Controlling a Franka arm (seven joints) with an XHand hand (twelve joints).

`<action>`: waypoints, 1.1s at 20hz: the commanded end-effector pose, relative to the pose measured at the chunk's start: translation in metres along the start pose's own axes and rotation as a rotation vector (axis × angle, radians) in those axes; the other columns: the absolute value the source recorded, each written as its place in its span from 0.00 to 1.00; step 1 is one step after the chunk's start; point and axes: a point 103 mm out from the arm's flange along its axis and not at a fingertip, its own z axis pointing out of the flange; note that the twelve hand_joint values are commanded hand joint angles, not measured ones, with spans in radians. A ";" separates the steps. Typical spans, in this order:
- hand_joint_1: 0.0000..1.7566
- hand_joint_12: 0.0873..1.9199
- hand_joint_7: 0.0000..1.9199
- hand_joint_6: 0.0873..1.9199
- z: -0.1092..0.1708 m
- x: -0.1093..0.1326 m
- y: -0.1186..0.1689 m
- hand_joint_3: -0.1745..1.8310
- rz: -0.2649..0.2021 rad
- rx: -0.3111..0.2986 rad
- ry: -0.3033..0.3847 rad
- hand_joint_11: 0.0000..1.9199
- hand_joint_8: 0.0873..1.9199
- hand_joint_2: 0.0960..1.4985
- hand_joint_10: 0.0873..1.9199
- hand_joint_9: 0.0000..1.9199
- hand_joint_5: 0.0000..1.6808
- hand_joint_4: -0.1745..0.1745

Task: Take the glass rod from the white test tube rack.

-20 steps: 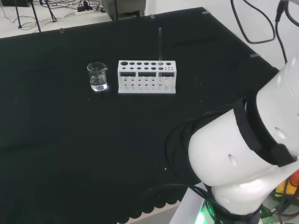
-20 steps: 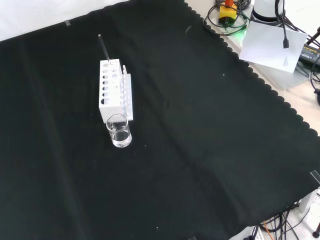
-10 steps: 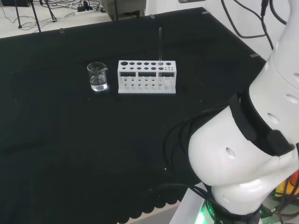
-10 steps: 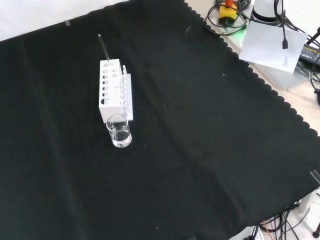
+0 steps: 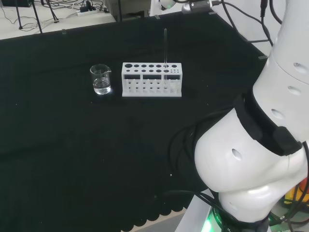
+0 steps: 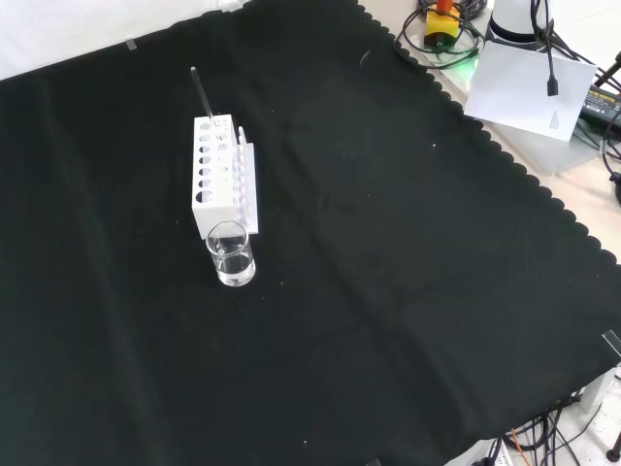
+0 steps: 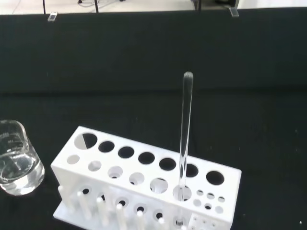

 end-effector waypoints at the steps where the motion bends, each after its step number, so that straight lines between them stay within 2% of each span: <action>1: 0.40 0.74 0.05 0.00 0.024 0.003 0.009 0.41 -0.010 0.028 0.010 0.05 0.48 0.58 0.47 0.16 0.09 0.00; 4: 0.39 0.74 0.05 0.00 0.036 0.004 0.016 0.41 -0.028 0.033 0.024 0.06 0.48 0.59 0.47 0.16 0.09 0.00; 6: 0.38 0.74 0.06 0.00 0.044 0.004 0.022 0.41 -0.017 0.052 0.015 0.06 0.48 0.59 0.46 0.16 0.09 0.00; 11: 0.37 0.74 0.06 0.00 0.062 0.001 0.032 0.41 -0.023 0.064 0.032 0.06 0.48 0.60 0.46 0.16 0.10 0.00; 22: 0.35 0.74 0.06 0.00 0.090 -0.006 0.038 0.40 -0.021 0.116 0.030 0.06 0.48 0.62 0.46 0.17 0.11 0.00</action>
